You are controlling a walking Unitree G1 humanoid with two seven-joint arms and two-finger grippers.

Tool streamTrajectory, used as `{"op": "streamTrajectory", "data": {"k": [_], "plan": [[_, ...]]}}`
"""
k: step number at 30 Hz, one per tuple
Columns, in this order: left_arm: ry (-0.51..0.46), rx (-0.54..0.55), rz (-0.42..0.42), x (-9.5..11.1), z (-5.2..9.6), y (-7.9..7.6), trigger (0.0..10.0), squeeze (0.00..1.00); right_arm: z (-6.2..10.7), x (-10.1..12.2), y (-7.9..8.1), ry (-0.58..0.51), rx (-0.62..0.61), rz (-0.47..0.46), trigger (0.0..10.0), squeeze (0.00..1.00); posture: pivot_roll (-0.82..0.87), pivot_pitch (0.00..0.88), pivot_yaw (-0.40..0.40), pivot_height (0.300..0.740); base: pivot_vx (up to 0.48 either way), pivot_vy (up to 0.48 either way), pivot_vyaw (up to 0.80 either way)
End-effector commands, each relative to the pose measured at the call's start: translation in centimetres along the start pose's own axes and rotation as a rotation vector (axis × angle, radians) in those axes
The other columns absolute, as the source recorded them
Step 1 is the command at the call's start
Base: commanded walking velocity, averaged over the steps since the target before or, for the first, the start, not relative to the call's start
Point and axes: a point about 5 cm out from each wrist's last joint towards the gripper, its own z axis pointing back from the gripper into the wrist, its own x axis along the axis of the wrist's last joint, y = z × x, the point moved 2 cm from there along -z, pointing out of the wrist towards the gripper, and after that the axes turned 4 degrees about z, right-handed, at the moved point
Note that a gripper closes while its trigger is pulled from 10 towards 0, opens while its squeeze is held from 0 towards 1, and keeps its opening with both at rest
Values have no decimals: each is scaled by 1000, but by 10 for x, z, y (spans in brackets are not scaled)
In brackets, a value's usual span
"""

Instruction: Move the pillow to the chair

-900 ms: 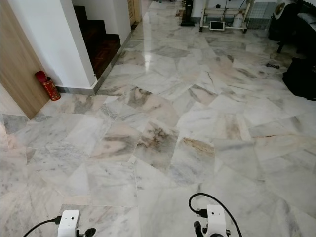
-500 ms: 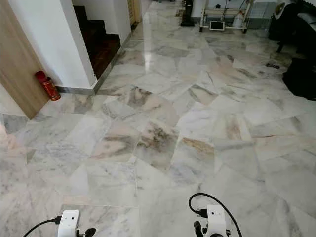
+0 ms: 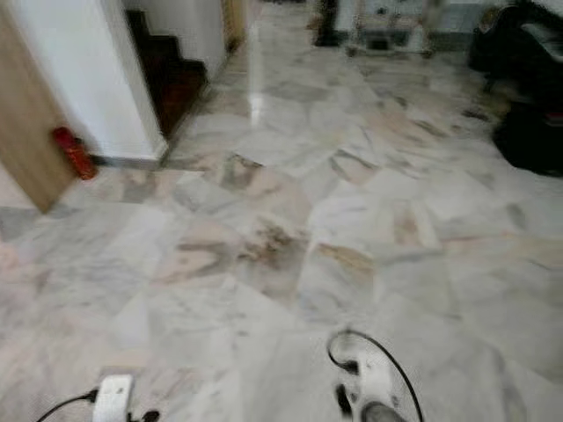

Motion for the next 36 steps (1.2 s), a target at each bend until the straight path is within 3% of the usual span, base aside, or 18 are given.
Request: {"op": "streamTrajectory", "data": {"k": [1,7,13,20,24,33,36], "plan": [[28,20,14,-7,1,4,10000,0,1,-10,2,32,7,-10,10000,0,13,10,-11,740,0,0,0],[30,15,-6,-6,1,4,10000,0,1,-10,2,36,12,-8,10000,0,13,10,-10,740,0,0,0],[-30,25,-29,0,1,5,10000,0,1,-10,2,42,10,-8,10000,0,16,8,-8,740,0,0,0],[-76,36,-22,5,2,6,10000,0,1,-16,3,112,23,31,10000,0,11,6,-3,740,0,0,0],[-98,39,-20,7,2,7,10000,0,1,-19,3,124,-3,-33,10000,0,10,4,4,740,0,0,0],[-91,43,-1,5,3,8,10000,0,1,-14,4,75,-15,-18,10000,0,-5,0,15,740,0,0,0],[-83,47,12,3,3,9,10000,0,1,-13,3,79,-17,42,10000,0,-19,0,22,740,0,0,0]]}}
